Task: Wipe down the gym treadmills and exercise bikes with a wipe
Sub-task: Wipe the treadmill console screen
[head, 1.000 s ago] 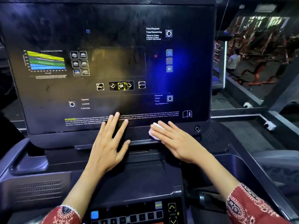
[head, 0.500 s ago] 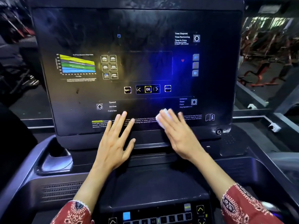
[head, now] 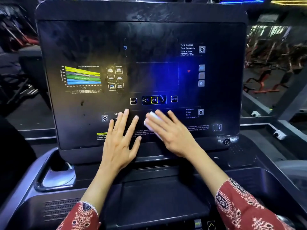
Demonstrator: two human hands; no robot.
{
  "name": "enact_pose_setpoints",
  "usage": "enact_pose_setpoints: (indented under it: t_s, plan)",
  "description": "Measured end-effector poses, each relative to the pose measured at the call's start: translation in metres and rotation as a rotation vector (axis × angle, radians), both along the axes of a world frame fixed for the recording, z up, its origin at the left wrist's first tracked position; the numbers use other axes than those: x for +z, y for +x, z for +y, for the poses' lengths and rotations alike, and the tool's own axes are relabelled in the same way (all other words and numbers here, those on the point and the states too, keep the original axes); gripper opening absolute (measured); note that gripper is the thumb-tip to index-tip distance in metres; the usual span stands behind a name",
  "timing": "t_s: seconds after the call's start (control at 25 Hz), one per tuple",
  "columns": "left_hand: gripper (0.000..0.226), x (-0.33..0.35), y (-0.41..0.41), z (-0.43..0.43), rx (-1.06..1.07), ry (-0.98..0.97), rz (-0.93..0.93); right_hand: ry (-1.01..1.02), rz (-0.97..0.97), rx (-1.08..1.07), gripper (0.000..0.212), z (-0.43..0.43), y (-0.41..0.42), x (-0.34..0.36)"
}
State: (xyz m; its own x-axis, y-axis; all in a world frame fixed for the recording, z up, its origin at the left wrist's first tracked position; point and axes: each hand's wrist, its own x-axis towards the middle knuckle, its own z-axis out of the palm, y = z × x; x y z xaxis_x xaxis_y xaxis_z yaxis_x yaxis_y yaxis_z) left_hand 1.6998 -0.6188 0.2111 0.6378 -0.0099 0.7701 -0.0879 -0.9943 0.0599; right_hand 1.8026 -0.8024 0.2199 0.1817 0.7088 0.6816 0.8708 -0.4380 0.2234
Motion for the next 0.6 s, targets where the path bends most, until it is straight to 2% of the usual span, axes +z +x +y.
enact_pose_setpoints:
  t_s: [0.08, 0.24, 0.36, 0.48, 0.52, 0.6]
  plan:
    - [0.057, 0.002, 0.003, -0.002, 0.01, -0.019, -0.01, 0.221, 0.141, -0.148, 0.046, 0.004, 0.001, 0.012]
    - [0.058, 0.008, 0.009, -0.002, 0.022, -0.012, -0.034, 0.147, 0.032, -0.105, 0.041, -0.007, 0.004, 0.01]
    - [0.058, 0.015, 0.016, -0.004, 0.037, -0.019, -0.056, 0.361, 0.217, -0.241, 0.044, -0.014, 0.009, 0.014]
    - [0.058, 0.019, 0.022, -0.005, 0.042, -0.001, -0.077, 0.151, 0.016, -0.149, 0.048, -0.022, 0.004, -0.003]
    - [0.058, 0.02, 0.024, -0.005, 0.045, 0.005, -0.079, 0.172, -0.011, -0.163, 0.045, -0.029, 0.01, -0.002]
    - [0.059, 0.024, 0.027, -0.005, 0.051, 0.012, -0.083, 0.449, 0.181, -0.308, 0.046, -0.033, 0.021, 0.013]
